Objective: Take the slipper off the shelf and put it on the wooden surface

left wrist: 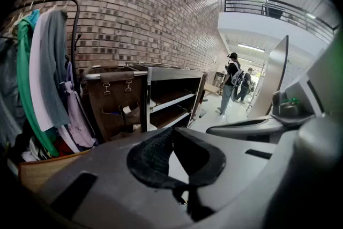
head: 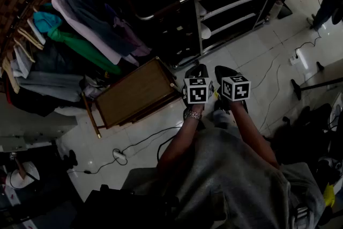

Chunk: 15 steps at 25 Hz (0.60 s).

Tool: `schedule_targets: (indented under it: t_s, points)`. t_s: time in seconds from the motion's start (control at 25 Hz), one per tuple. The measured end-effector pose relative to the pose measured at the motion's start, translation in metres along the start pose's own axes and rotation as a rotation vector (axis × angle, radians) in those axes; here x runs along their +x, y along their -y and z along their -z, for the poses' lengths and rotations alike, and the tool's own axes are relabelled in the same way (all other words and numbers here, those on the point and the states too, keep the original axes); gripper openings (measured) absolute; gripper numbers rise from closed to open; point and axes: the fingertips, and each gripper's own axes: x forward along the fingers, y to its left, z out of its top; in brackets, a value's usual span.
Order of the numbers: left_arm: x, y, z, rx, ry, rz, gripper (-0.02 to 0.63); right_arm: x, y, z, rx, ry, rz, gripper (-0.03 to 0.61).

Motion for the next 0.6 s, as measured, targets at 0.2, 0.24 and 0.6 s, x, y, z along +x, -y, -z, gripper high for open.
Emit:
schedule_targets:
  t_s: [0.2, 0.24, 0.6]
  points:
    - [0.067, -0.007, -0.042, 0.016, -0.021, 0.005, 0.003, 0.052, 0.046, -0.045, -0.012, 0.016, 0.002, 0.002]
    - [0.083, -0.008, -0.051, 0.017, -0.024, 0.005, 0.003, 0.063, 0.059, -0.054, -0.012, 0.013, 0.002, 0.002]
    - [0.175, -0.015, -0.113, -0.050, -0.031, -0.044, 0.003, 0.153, 0.152, -0.127, -0.052, -0.033, -0.019, 0.002]
